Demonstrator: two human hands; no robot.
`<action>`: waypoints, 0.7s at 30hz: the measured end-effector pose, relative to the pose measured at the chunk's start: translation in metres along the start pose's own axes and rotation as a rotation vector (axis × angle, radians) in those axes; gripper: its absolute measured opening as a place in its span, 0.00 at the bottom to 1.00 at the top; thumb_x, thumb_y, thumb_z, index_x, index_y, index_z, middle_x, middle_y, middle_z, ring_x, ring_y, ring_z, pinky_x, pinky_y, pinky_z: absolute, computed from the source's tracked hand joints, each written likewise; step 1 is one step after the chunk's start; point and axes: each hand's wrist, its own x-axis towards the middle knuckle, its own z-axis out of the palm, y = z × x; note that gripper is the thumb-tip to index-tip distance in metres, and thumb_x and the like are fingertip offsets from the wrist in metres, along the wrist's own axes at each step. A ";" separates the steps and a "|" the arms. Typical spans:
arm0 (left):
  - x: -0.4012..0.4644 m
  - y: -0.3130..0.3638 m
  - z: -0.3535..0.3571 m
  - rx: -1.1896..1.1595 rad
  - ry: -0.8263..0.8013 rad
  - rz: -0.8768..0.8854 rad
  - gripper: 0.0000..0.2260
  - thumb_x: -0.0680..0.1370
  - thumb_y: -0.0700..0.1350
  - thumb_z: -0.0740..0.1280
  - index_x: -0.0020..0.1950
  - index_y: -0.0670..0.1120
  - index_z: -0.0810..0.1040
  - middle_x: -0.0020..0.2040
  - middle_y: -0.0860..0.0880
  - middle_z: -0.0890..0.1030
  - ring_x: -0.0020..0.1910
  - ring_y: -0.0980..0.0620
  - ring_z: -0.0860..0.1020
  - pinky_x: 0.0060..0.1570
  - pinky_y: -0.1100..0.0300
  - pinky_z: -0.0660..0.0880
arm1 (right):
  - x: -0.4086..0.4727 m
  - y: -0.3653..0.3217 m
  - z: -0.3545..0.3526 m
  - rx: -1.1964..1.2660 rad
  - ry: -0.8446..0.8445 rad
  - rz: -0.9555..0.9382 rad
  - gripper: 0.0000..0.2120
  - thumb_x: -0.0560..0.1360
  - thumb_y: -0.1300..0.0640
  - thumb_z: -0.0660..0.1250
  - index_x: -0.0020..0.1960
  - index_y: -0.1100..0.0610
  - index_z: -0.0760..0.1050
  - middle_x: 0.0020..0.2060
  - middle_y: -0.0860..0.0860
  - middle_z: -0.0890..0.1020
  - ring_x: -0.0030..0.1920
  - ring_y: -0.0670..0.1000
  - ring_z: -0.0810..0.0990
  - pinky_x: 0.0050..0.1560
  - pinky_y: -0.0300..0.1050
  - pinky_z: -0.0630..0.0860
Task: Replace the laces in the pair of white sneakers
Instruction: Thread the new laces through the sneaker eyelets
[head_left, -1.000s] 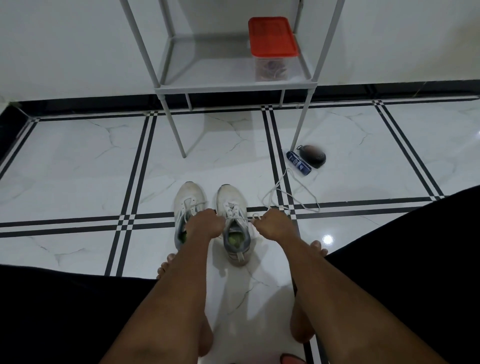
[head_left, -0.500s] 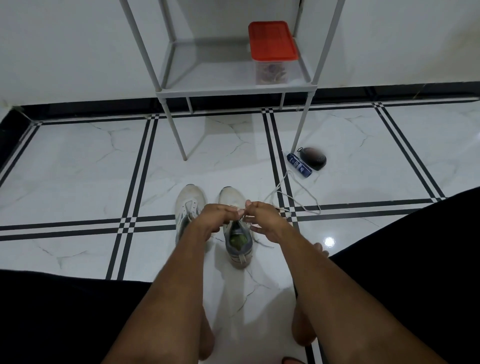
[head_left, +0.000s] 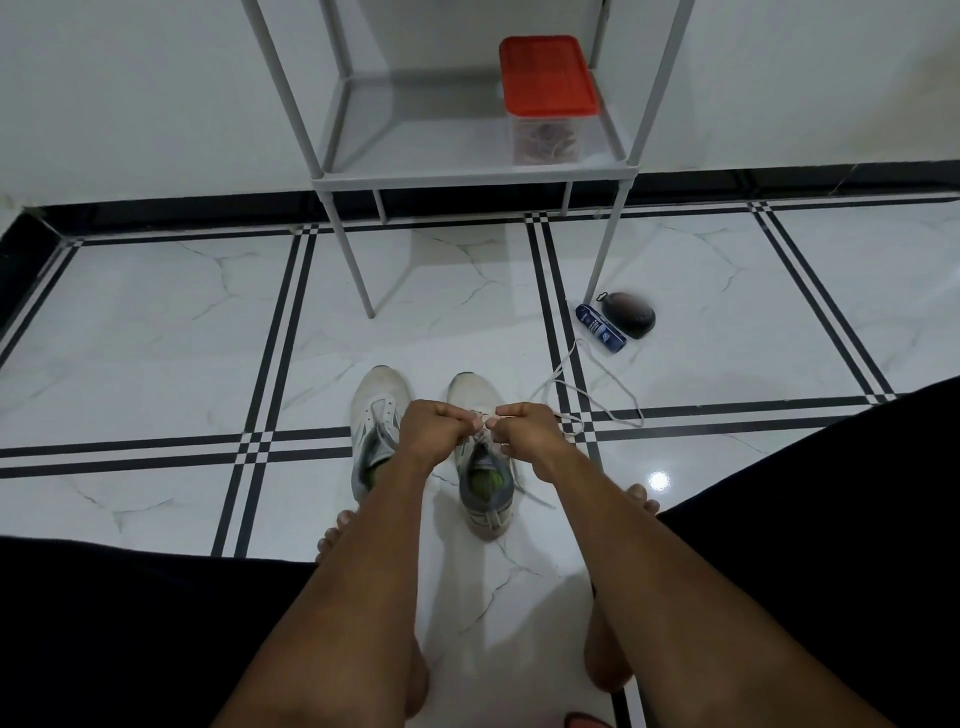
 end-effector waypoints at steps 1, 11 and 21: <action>0.000 -0.001 0.000 -0.016 0.022 -0.005 0.06 0.68 0.37 0.83 0.43 0.42 0.89 0.41 0.44 0.88 0.46 0.43 0.88 0.51 0.48 0.85 | 0.000 0.002 0.000 -0.015 0.025 -0.003 0.15 0.75 0.63 0.78 0.59 0.59 0.77 0.53 0.59 0.86 0.44 0.52 0.86 0.48 0.48 0.83; -0.006 0.002 0.011 -0.043 0.023 0.074 0.05 0.72 0.38 0.81 0.46 0.42 0.88 0.42 0.46 0.88 0.41 0.54 0.85 0.45 0.59 0.81 | -0.007 -0.002 0.006 -0.029 -0.005 -0.008 0.05 0.79 0.60 0.72 0.51 0.61 0.86 0.38 0.54 0.84 0.35 0.48 0.79 0.38 0.41 0.77; -0.006 0.012 0.006 0.354 0.096 0.249 0.05 0.74 0.41 0.77 0.44 0.51 0.88 0.37 0.58 0.84 0.39 0.61 0.82 0.39 0.73 0.72 | -0.016 -0.014 -0.001 0.004 -0.183 0.084 0.12 0.73 0.50 0.75 0.52 0.57 0.87 0.42 0.50 0.84 0.42 0.49 0.81 0.50 0.45 0.79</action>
